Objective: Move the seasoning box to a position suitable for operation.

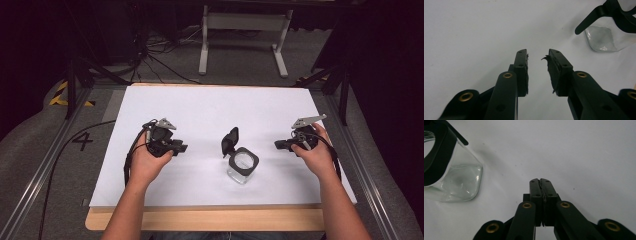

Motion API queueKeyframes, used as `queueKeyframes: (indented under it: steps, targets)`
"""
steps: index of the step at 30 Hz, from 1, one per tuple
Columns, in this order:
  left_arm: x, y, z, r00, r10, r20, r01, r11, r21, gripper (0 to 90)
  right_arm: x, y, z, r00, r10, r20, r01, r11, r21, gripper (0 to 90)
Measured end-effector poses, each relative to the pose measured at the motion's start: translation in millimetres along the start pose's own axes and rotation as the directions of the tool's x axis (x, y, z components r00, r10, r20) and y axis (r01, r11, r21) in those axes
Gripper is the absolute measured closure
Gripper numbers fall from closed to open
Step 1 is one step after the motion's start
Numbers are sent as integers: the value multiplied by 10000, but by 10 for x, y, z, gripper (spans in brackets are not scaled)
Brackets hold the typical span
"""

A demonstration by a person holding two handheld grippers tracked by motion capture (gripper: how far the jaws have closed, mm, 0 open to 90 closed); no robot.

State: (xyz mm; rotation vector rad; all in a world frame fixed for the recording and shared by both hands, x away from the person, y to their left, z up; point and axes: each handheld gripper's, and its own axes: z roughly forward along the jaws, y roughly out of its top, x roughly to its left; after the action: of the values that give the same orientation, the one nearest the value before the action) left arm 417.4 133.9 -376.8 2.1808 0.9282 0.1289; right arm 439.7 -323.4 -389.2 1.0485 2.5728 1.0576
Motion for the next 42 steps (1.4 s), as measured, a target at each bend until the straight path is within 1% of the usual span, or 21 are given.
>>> queueKeyframes:
  steps: [1, 2, 4, 7, 9, 10, 11, 12, 13, 14, 16, 17, 20, 22, 23, 25, 29, 31, 37, 40, 42]
  targets:
    - [0, 0, 0, 10000, 0, 0, 0, 10000, 0, 699, 0, 0, 0, 10000, 0, 0, 0, 10000, 0, 897]
    - [-20, 10, -2, 9999, -37, 102, 36, 9999, 127, 699, 33, 7, 3, 9995, -218, -216, 218, 9998, 15, 898]
    - [-45, 18, -9, 9994, 211, 275, -219, 9993, 289, 699, 56, 14, 2, 9991, -318, -288, 318, 9995, 9, 898]
    - [-81, 40, -20, 9978, 382, 533, -401, 9986, 354, 699, 106, 32, -2, 9978, -517, -414, 519, 9986, 46, 899]
    - [-96, 44, -20, 9975, 445, 554, -464, 9984, 332, 701, 144, 44, 9, 9960, -700, -558, 706, 9975, 88, 899]
    - [-110, 48, -21, 9971, 458, 603, -480, 9982, 347, 701, 144, 44, 9, 9960, -700, -558, 706, 9975, 88, 899]
    - [-119, 55, -26, 9969, 497, 612, -521, 9979, 381, 719, 182, 52, 31, 9940, -800, -742, 813, 9966, 144, 899]
    - [-132, 60, -28, 9966, 551, 607, -573, 9977, 358, 719, 182, 52, 31, 9940, -800, -742, 813, 9966, 144, 899]
    - [-149, 67, -33, 9964, 585, 609, -608, 9975, 373, 728, 204, 54, 50, 9925, -898, -825, 915, 9956, 176, 899]
    - [-180, 84, -35, 9945, 758, 718, -793, 9958, 469, 741, 259, 62, 97, 9879, -1105, -1087, 1138, 9932, 245, 899]
    - [-206, 90, -28, 9941, 711, 820, -750, 9962, 453, 751, 278, 65, 110, 9868, -1149, -1141, 1190, 9924, 301, 899]
    - [-226, 101, -22, 9912, 909, 960, -968, 9935, 591, 751, 303, 70, 127, 9850, -1207, -1233, 1257, 9915, 339, 898]
    - [-290, 124, 2, 9880, 1123, 1065, -1206, 9898, 755, 759, 366, 87, 187, 9792, -1428, -1440, 1510, 9874, 480, 898]
    - [-317, 133, 18, 9868, 1139, 1150, -1230, 9896, 745, 763, 400, 90, 233, 9760, -1466, -1613, 1577, 9858, 584, 898]
    - [-325, 135, 20, 9861, 1181, 1168, -1285, 9881, 851, 764, 419, 89, 257, 9742, -1475, -1710, 1609, 9847, 674, 898]
    - [-325, 135, 21, 9861, 1192, 1160, -1292, 9881, 833, 765, 462, 92, 311, 9666, -1640, -1970, 1820, 9803, 768, 898]
    - [-321, 132, 12, 9872, 1104, 1152, -1197, 9898, 777, 765, 511, 102, 349, 9566, -1765, -2318, 1981, 9775, 729, 898]
    - [-318, 131, 14, 9872, 1090, 1164, -1179, 9904, 718, 764, 537, 108, 357, 9568, -1880, -2216, 2104, 9741, 823, 898]
    - [-308, 137, 15, 9867, 1114, 1182, -1204, 9901, 723, 763, 550, 99, 349, 9572, -1866, -2213, 2113, 9729, 936, 900]
    - [-304, 147, 10, 9866, 1134, 1171, -1226, 9897, 743, 755, 597, 90, 349, 9540, -1900, -2320, 2215, 9680, 1180, 900]
    - [-303, 152, 13, 9870, 1117, 1154, -1200, 9905, 676, 754, 610, 87, 349, 9524, -1928, -2361, 2260, 9664, 1226, 900]
